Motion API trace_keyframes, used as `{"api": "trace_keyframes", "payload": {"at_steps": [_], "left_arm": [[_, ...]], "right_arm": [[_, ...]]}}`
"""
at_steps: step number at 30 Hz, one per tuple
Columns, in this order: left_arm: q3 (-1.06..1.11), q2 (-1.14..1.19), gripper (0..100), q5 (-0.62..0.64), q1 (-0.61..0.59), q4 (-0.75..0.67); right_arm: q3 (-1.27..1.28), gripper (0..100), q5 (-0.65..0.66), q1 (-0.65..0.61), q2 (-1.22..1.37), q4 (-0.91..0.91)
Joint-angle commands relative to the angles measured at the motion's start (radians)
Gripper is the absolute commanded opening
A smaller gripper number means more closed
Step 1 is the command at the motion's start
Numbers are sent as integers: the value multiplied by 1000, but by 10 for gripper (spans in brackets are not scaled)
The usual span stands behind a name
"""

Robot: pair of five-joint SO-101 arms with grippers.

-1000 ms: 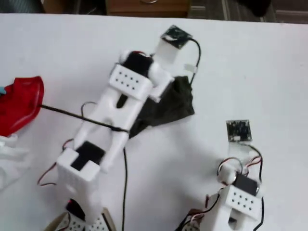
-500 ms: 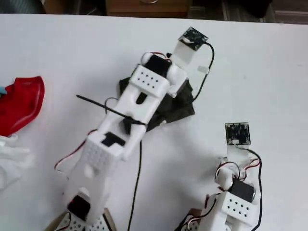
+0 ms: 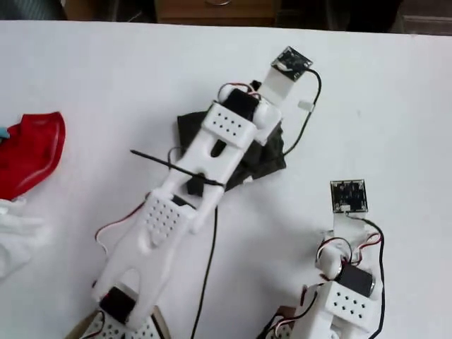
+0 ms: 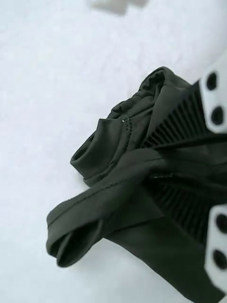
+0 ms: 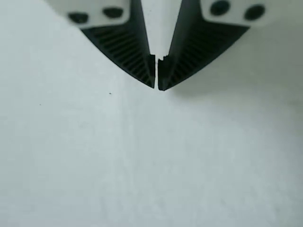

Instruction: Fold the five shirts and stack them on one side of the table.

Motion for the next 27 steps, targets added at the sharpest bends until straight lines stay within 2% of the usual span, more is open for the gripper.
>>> {"api": "trace_keyframes", "payload": {"at_steps": [1,3,8,10,13,15,18,21,27], "left_arm": [[-53,-15,155,5,18,29],[-56,-20,221,5,29,52],[-200,-52,199,5,15,143],[-266,-60,155,0,-11,203],[-337,-58,9,0,-51,316],[-341,-57,27,-2,-74,350],[-318,-86,27,2,-124,350],[-259,-157,27,3,-170,350],[124,-413,28,-3,-261,348]], "right_arm": [[-3,18,5,1,-21,7],[-3,18,5,1,-21,7],[-3,18,5,1,-21,7],[-3,18,5,1,-21,7],[-3,18,5,1,-22,7],[-5,18,5,1,-24,7],[-21,18,14,-2,-18,4],[-78,17,8,-76,-15,22],[-324,17,-43,-240,54,88]]}}
